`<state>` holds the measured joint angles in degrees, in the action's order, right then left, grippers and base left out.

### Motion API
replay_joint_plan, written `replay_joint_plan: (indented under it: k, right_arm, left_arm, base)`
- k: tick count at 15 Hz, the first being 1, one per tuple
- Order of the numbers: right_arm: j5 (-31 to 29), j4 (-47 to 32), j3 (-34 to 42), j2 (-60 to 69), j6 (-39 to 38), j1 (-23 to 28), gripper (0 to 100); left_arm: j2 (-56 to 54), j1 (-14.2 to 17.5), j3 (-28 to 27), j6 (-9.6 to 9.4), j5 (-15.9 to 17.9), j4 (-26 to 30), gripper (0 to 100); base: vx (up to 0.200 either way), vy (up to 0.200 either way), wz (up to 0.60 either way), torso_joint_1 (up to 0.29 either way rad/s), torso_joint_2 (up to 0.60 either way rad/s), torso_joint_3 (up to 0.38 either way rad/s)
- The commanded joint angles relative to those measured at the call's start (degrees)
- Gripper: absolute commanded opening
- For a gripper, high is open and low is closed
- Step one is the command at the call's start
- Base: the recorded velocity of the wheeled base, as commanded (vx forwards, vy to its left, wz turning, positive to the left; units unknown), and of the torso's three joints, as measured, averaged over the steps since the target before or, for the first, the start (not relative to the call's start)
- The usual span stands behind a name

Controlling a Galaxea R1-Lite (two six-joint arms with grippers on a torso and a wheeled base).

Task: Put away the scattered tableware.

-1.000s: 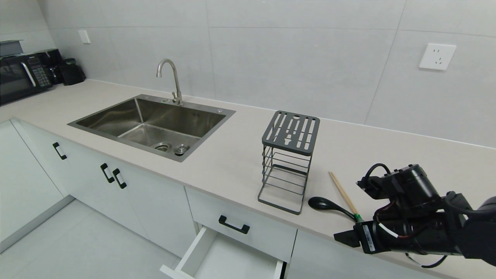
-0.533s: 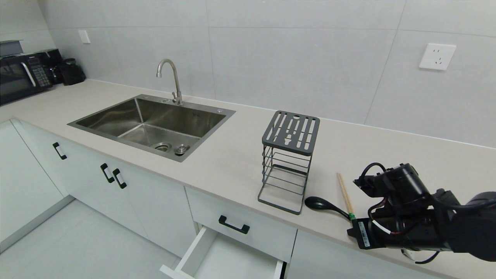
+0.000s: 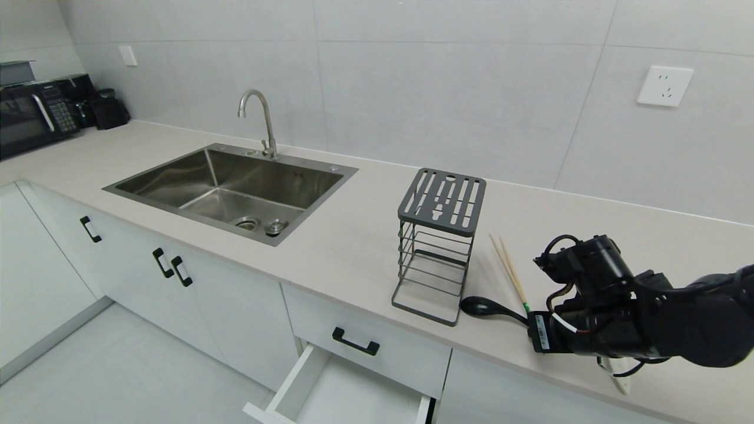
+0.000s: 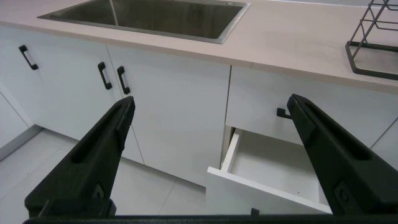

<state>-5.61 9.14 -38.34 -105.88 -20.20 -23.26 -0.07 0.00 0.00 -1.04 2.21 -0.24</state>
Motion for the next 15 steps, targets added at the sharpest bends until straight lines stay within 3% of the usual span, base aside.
replay_joint_plan:
  k: [1,12,15]
  right_arm:
    - [0.0,0.0,0.1,1.4,0.1,0.4,0]
    - [0.3,0.9,2.0,26.1,1.0,1.1,0]
    - [0.7,4.6,3.0,32.4,1.5,-3.4,0]
  left_arm:
    - [0.1,0.0,0.0,-0.02,0.0,0.0,100]
    - [0.1,0.0,0.0,-0.02,0.0,0.0,100]
    - [0.1,0.0,0.0,-0.02,0.0,0.0,100]
  base:
    - [0.0,0.0,0.0,0.0,0.0,0.0]
    - [0.0,0.0,0.0,0.0,0.0,0.0]
    - [0.0,0.0,0.0,0.0,0.0,0.0]
